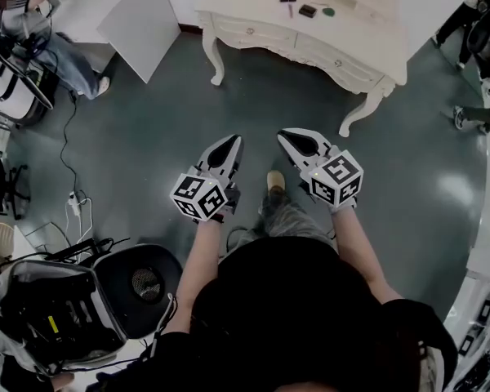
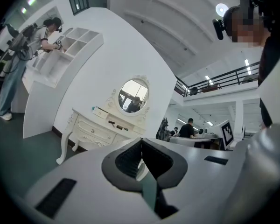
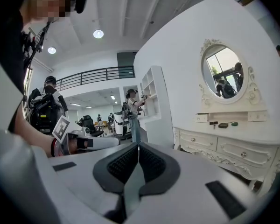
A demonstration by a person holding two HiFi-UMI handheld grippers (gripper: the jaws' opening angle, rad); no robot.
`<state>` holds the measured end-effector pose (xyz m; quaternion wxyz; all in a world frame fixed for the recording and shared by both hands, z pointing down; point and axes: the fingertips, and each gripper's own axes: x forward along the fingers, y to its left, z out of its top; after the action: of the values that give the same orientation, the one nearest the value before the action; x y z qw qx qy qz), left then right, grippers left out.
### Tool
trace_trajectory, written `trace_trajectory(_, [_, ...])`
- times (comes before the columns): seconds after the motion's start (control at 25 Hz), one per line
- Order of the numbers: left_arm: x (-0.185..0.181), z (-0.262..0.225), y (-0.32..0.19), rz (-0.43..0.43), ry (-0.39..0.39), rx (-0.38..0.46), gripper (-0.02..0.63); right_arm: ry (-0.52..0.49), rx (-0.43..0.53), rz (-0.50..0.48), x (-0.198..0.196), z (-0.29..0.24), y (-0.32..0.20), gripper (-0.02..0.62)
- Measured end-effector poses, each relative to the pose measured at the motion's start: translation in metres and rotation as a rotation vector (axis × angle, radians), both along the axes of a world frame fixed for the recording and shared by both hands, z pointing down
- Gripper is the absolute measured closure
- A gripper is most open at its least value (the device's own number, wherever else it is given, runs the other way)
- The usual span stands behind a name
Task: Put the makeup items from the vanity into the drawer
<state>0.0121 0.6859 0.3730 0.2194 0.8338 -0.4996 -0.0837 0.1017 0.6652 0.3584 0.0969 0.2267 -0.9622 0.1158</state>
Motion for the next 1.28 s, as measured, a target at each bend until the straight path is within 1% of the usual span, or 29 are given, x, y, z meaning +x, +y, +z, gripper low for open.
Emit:
trace_trajectory(0.24, [0.014, 0.007, -0.07, 0.012, -0.02, 0.003, 0.592, 0.008, -0.038, 0.009, 0.016, 0.023, -0.066, 0.571])
trace_trajectory(0.36, [0.015, 0.004, -0.106, 0.01, -0.032, 0.008, 0.592, 0.0, -0.062, 0.017, 0.021, 0.024, -0.105, 0.571])
trace_trajectory(0.48, [0.015, 0.001, -0.141, 0.008, -0.026, 0.01, 0.592, -0.008, -0.063, 0.016, 0.02, 0.02, -0.142, 0.571])
trace_trajectory(0.6, [0.02, 0.003, -0.173, 0.02, -0.039, 0.014, 0.592, -0.009, -0.055, 0.013, 0.018, 0.02, -0.174, 0.571])
trace_trajectory(0.76, [0.023, 0.006, -0.213, 0.008, -0.05, 0.018, 0.591, 0.009, -0.041, 0.02, 0.02, 0.024, -0.21, 0.571])
trace_trajectory(0.92, [0.024, 0.008, -0.237, -0.01, -0.062, 0.018, 0.591, 0.033, -0.036, 0.035, 0.021, 0.028, -0.234, 0.571])
trace_trajectory(1.12, [0.025, 0.022, -0.252, -0.029, -0.081, -0.016, 0.592, 0.046, -0.033, 0.093, 0.024, 0.036, -0.256, 0.569])
trace_trajectory(1.28, [0.013, 0.033, -0.272, -0.039, -0.067, -0.037, 0.592, 0.059, -0.056, 0.092, 0.015, 0.047, -0.273, 0.569])
